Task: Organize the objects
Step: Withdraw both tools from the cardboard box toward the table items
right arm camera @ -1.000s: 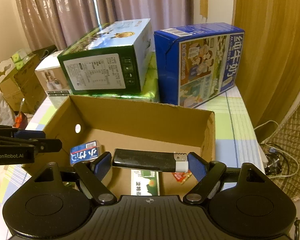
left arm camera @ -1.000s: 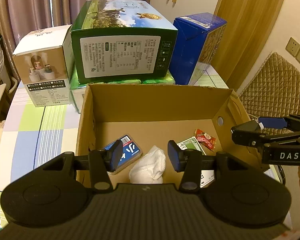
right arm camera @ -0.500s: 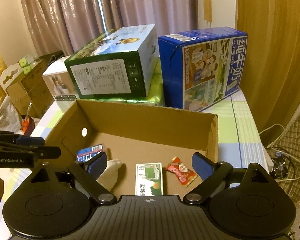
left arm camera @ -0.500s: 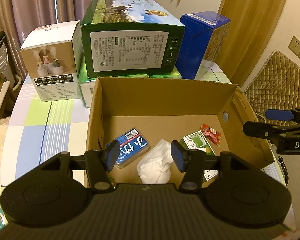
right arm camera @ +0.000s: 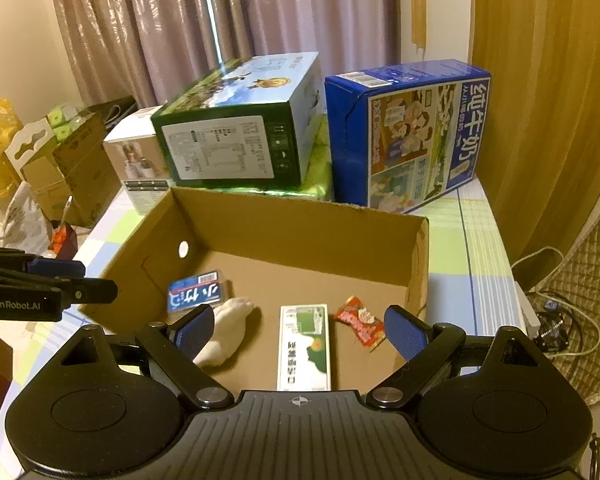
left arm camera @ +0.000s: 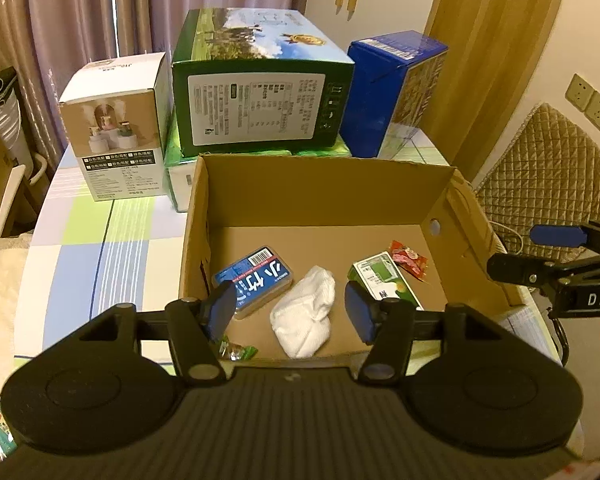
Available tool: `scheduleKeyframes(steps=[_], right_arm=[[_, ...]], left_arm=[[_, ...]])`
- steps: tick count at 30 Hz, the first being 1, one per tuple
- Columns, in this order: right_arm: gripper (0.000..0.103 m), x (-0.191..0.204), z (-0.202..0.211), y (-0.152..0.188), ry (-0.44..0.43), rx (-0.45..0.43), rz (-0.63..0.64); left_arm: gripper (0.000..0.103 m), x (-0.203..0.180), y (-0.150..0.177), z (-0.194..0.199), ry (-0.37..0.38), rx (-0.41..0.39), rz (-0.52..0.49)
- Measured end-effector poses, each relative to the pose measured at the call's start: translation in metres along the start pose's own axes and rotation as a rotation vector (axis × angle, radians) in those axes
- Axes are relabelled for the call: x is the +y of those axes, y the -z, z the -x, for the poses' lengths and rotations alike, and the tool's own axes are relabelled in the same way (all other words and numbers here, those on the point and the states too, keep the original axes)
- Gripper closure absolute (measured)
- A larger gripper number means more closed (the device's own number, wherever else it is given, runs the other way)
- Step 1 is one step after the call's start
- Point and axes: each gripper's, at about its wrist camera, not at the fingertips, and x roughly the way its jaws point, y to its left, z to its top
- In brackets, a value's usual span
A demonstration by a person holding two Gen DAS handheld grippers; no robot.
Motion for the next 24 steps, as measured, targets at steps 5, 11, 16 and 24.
scheduleKeyframes(steps=[5, 11, 16, 24], right_arm=[[0.014, 0.006, 0.021, 0.010, 0.009, 0.004, 0.009], [0.013, 0.015, 0.047, 0.026, 0.007, -0.007, 0.015], [0.011, 0.024, 0.064, 0.039, 0.009, -0.020, 0.032], [0.007, 0.024, 0.091, 0.061, 0.011, -0.039, 0.026]], left_arm=[[0.045, -0.006, 0.012, 0.022, 0.008, -0.014, -0.002], [0.042, -0.009, 0.033, 0.047, 0.020, -0.020, 0.007], [0.036, -0.010, 0.049, 0.068, 0.023, -0.036, 0.023], [0.021, -0.008, 0.076, 0.100, 0.016, -0.069, 0.045]])
